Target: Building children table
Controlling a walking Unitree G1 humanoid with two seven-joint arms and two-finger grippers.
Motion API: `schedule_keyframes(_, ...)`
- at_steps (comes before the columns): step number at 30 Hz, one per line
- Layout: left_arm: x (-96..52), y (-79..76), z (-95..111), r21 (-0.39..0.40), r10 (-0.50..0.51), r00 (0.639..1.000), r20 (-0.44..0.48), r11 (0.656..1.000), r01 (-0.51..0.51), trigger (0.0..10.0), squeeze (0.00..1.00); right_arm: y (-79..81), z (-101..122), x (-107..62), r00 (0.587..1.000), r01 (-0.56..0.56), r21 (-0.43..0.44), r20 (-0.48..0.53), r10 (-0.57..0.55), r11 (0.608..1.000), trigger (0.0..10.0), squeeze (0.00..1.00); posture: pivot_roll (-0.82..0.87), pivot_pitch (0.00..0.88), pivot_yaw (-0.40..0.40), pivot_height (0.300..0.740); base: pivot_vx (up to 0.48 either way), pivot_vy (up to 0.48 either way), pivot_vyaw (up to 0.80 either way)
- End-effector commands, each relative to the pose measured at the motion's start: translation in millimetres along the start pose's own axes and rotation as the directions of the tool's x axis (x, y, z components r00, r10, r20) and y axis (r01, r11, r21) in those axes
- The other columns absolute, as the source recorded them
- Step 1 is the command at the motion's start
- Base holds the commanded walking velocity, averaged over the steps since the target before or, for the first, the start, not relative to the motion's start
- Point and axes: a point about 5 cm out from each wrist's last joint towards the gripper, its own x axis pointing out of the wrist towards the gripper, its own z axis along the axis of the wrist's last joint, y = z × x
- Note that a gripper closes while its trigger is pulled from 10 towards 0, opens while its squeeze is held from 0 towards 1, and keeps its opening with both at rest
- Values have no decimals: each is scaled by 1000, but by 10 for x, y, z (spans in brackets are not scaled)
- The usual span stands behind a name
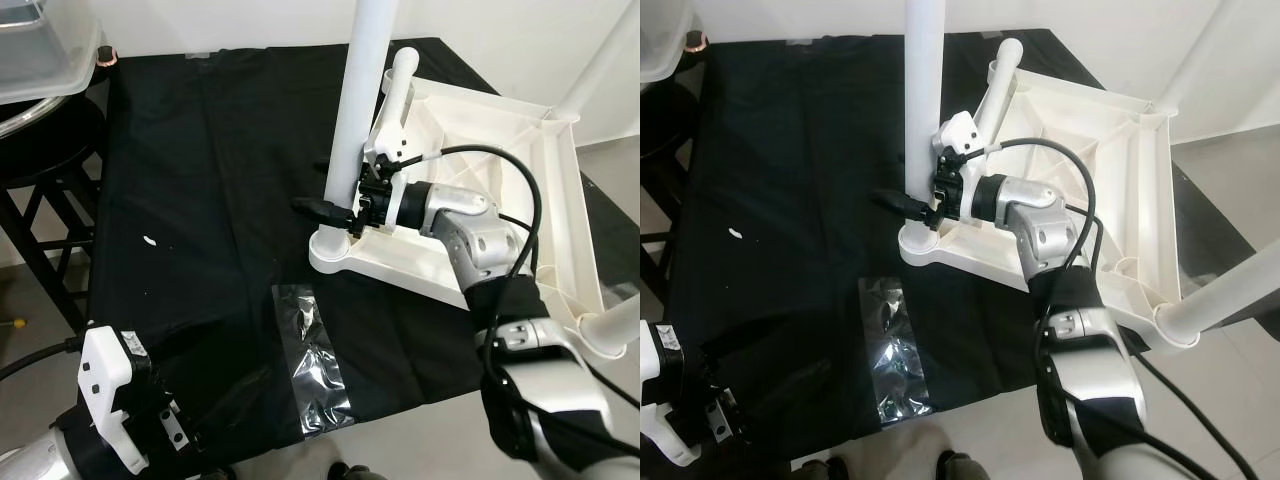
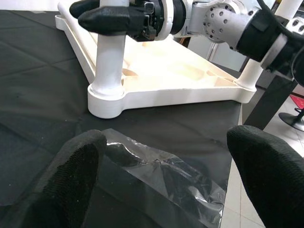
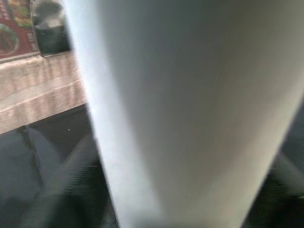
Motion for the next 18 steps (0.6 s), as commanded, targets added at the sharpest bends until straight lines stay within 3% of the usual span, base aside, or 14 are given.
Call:
schedule_keyframes(1,-10,-31,26,5,-10,1000,-7,1000,10,10000,0,-2,15,5,999,-30,-3,18,30,1000,0,0,153,260,-88,740,0,0,0)
schedule_keyframes(10,7,-22,23,8,-13,1000,-4,1000,13,10000,0,-30,-16,-82,996,-87,5,11,87,996,0,0,144,241,-88,740,0,0,0)
schedule_keyframes(16,21,-13,19,11,-12,1000,1,1000,12,10000,0,210,-288,-197,991,-136,75,7,135,988,0,0,134,234,-85,740,0,0,0)
schedule_keyframes(18,28,-14,17,9,-16,1000,3,1000,16,10000,0,446,-465,-256,990,-138,122,-8,140,983,0,0,127,232,-85,740,0,0,0)
